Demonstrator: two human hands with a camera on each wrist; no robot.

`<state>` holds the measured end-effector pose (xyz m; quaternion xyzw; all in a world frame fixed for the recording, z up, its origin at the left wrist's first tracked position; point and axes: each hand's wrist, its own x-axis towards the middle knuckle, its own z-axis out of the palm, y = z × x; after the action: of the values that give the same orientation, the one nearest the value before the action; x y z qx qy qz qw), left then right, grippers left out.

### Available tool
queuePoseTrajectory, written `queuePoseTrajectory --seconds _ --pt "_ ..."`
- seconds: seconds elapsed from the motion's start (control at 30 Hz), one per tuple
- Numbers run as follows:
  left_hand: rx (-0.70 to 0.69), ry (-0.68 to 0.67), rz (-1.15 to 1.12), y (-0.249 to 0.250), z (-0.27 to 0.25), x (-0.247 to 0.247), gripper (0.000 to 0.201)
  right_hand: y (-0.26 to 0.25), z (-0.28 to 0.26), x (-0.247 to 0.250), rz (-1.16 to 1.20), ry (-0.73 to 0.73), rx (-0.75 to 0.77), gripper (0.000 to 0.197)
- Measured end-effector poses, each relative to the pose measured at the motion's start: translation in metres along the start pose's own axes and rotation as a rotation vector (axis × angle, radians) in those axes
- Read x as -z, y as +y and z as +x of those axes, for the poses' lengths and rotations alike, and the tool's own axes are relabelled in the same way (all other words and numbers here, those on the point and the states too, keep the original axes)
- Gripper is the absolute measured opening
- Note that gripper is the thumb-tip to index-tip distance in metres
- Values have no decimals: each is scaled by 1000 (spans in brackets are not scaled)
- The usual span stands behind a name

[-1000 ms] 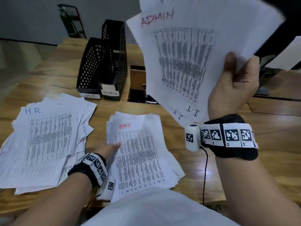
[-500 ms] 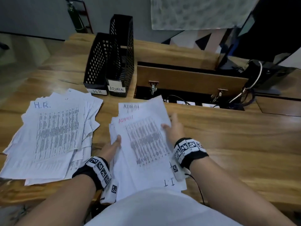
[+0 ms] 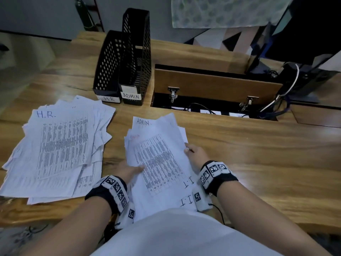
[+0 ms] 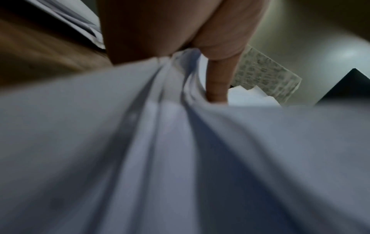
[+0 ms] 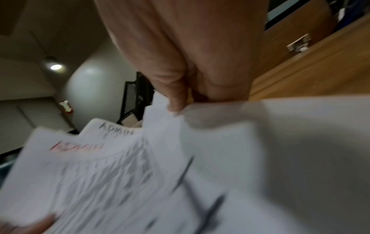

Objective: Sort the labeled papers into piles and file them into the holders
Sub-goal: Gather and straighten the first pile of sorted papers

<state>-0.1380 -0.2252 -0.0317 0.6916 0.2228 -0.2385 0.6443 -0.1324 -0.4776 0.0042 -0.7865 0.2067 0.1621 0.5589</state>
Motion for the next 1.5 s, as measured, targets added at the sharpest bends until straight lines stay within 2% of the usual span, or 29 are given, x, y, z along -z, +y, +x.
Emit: queuePoseTrajectory --seconds 0.1,0.13,0.2,0.27,0.37,0.47,0.5,0.57,0.63,0.73,0.83,0.97,1.03,1.1,1.2,1.3,1.4,1.5 --pt "46 59 -36 -4 6 4 51 7 5 30 -47 135 -15 31" --pt "60 69 -34 -3 4 4 44 11 5 41 -82 164 -62 30" --pt "83 105 21 -5 6 9 32 19 -2 57 -73 125 -156 29" --pt "98 194 116 -3 7 13 42 25 -13 61 -79 19 -168 27" --pt "111 229 128 -11 22 20 61 26 -24 55 -135 -20 -96 23" --pt "93 249 99 -29 42 25 76 26 -25 52 -227 73 -15 30" --pt "94 226 102 -28 41 24 74 25 -26 51 -211 118 22 33" --pt "78 162 121 -21 34 18 55 20 -31 49 -181 234 93 34" --pt "96 219 86 -20 33 19 45 11 -38 48 -258 345 179 28" --pt "114 263 -3 -22 35 22 55 5 -47 46 -353 429 265 19" --pt "132 229 -86 -24 37 21 49 0 -51 47 -406 503 296 21" --pt "71 137 -222 -23 34 19 27 -14 -53 51 -392 382 229 20" --pt "12 69 -315 -20 28 15 36 -18 -55 50 -339 350 240 18" --pt "-32 37 -315 -18 23 11 46 -20 -61 44 -334 300 258 21" --pt "-43 97 -276 -20 23 11 54 -27 -70 38 -301 351 373 18" --pt "-37 138 -265 -23 26 10 51 -40 -82 42 -400 275 447 14" --pt "7 203 -171 -23 36 11 42 -53 -93 51 -466 436 669 16" --pt "39 219 -21 -24 45 14 32 -68 -100 64 -429 607 716 17"
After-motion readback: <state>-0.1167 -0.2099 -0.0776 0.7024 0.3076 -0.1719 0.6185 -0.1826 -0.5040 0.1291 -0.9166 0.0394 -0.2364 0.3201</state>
